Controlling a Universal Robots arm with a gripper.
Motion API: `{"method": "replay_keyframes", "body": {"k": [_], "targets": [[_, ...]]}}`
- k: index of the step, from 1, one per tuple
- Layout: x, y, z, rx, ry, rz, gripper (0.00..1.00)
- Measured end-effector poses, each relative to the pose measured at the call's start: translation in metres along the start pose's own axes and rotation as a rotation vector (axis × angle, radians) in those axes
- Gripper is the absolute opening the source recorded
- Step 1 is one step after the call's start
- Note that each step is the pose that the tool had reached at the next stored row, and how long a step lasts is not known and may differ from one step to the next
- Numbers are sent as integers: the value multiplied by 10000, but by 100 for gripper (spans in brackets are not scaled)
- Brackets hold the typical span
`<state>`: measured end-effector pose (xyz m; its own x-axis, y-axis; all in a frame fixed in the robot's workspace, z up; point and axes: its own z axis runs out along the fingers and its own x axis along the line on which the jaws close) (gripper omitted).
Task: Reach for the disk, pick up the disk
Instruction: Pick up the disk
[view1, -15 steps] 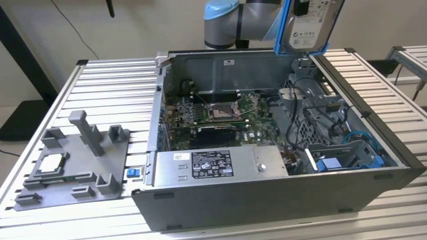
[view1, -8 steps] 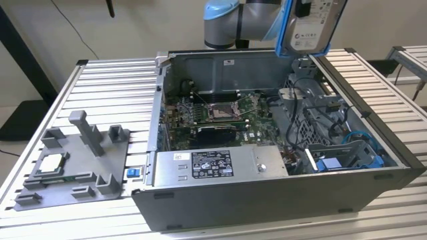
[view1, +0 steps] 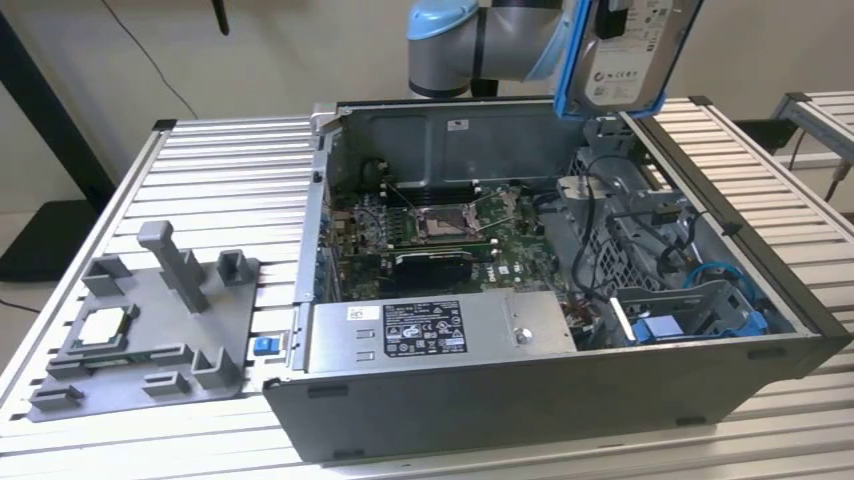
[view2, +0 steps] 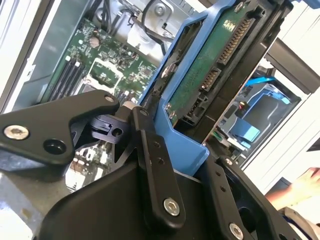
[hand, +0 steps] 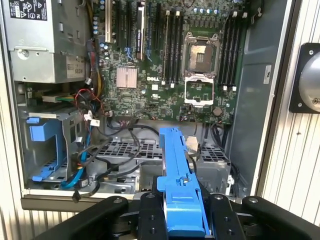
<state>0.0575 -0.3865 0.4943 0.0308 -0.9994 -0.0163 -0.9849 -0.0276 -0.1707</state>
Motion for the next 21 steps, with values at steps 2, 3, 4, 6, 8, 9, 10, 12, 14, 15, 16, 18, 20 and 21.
{"method": "replay_keyframes", "body": {"k": [2, 3, 4, 6, 8, 9, 10, 12, 14, 15, 16, 18, 20, 21], "targets": [[24, -1, 0, -2, 0, 1, 0], [35, -1, 0, -4, 0, 1, 0], [45, -2, 0, -5, 0, 0, 0], [69, -3, -1, -7, -1, 1, 0], [91, -3, -1, -10, 0, 1, 0], [102, -4, -1, -10, -1, 1, 0], [113, -4, -1, -12, 0, 1, 0], [135, -5, -1, -14, 0, 1, 0], [156, -5, -1, -15, -1, 1, 0], [167, -6, -2, -16, 0, 1, 0], [177, -6, -2, -16, -1, 1, 0], [198, -6, -2, -18, 0, 1, 0], [219, -7, -2, -20, -1, 1, 0], [229, -7, -2, -20, -1, 1, 0]]}}
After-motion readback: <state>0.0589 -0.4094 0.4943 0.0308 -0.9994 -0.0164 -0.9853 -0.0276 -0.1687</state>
